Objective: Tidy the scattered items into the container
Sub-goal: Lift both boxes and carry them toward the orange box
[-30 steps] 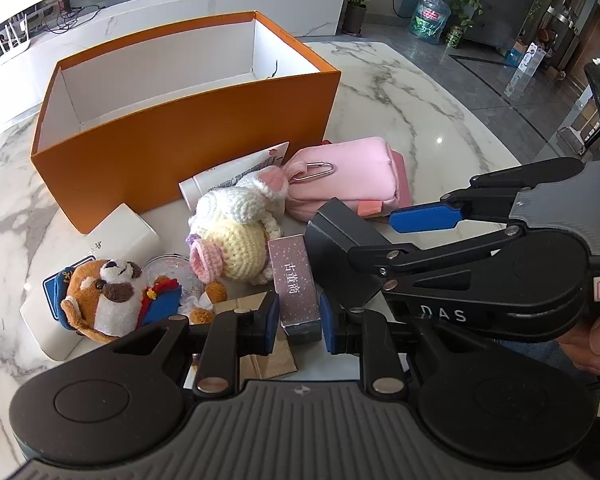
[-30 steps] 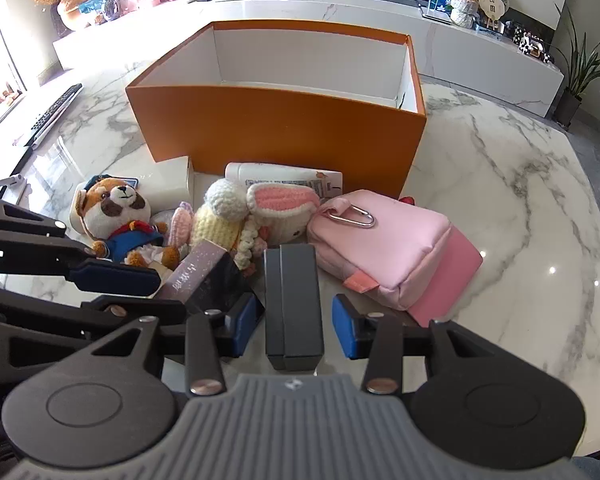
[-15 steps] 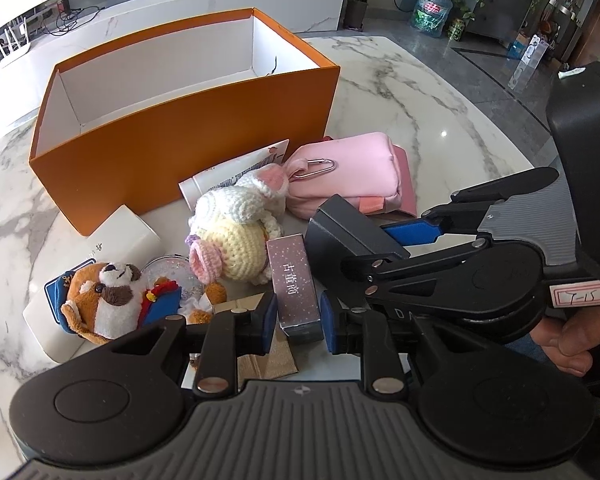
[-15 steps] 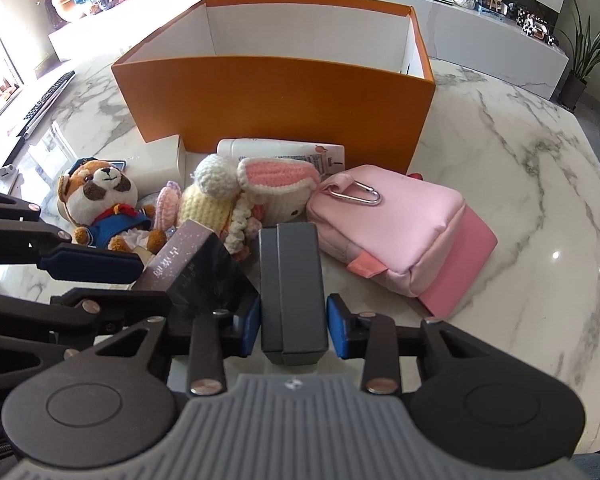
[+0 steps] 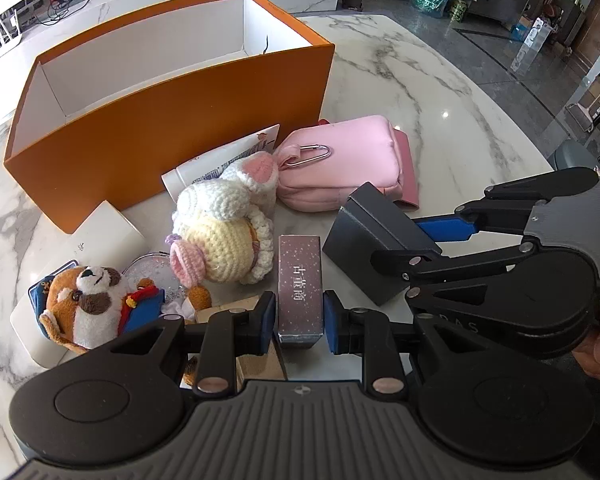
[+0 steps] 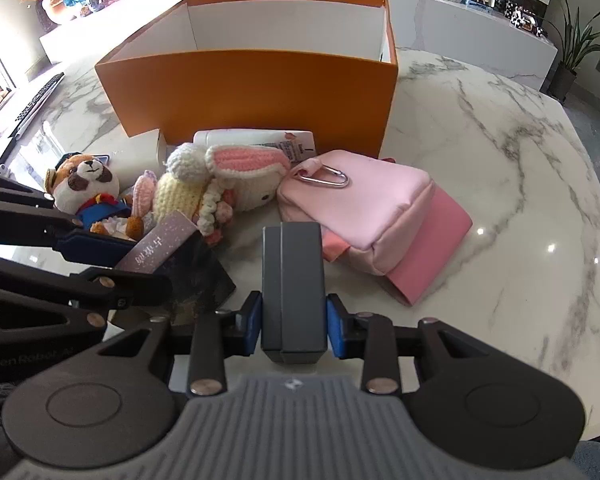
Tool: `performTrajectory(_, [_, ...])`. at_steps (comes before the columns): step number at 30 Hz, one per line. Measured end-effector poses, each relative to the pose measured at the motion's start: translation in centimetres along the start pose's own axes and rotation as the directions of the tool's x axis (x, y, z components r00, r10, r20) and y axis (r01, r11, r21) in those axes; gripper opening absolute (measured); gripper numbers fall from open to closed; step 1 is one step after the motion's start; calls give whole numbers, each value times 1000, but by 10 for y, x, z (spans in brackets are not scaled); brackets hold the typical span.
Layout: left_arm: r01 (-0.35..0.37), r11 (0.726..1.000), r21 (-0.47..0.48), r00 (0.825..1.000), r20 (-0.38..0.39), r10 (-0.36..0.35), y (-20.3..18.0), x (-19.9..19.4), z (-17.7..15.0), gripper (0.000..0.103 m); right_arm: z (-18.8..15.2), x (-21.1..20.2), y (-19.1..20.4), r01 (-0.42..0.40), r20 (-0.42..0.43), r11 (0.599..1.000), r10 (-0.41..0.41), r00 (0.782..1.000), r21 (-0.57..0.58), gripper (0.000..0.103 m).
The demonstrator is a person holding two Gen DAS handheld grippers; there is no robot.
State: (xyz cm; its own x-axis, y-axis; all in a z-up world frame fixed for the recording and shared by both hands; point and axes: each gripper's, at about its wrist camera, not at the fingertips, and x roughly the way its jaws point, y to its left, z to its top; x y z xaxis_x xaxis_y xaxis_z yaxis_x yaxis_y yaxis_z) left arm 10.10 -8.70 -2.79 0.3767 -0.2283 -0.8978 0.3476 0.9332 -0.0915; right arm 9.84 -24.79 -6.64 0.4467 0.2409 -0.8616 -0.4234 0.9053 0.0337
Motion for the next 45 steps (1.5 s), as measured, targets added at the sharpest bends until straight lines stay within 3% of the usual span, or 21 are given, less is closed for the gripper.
performTrajectory(13, [-35, 999, 23, 999, 16, 34, -8, -6, 0, 26, -4, -14, -7, 18, 31, 1000, -18, 999, 5, 36])
performTrajectory(22, [81, 996, -42, 992, 105, -76, 6, -59, 16, 26, 18, -59, -12, -14, 130, 1000, 15, 991, -6, 36])
performTrajectory(28, [77, 995, -68, 983, 175, -64, 28, -93, 43, 26, 53, -89, -16, -48, 218, 998, 55, 974, -36, 36])
performTrajectory(34, [12, 995, -103, 974, 228, 12, 61, -113, 79, 26, 103, -99, -15, -85, 295, 995, 97, 951, -51, 36])
performTrajectory(39, [-25, 990, -140, 970, 237, 58, 97, -113, 115, 26, 152, -84, -5, -127, 313, 990, 140, 939, -62, 36])
performTrajectory(45, [-117, 977, -176, 970, 190, 151, 141, -82, 150, 26, 208, -32, 13, -132, 282, 989, 145, 948, -63, 36])
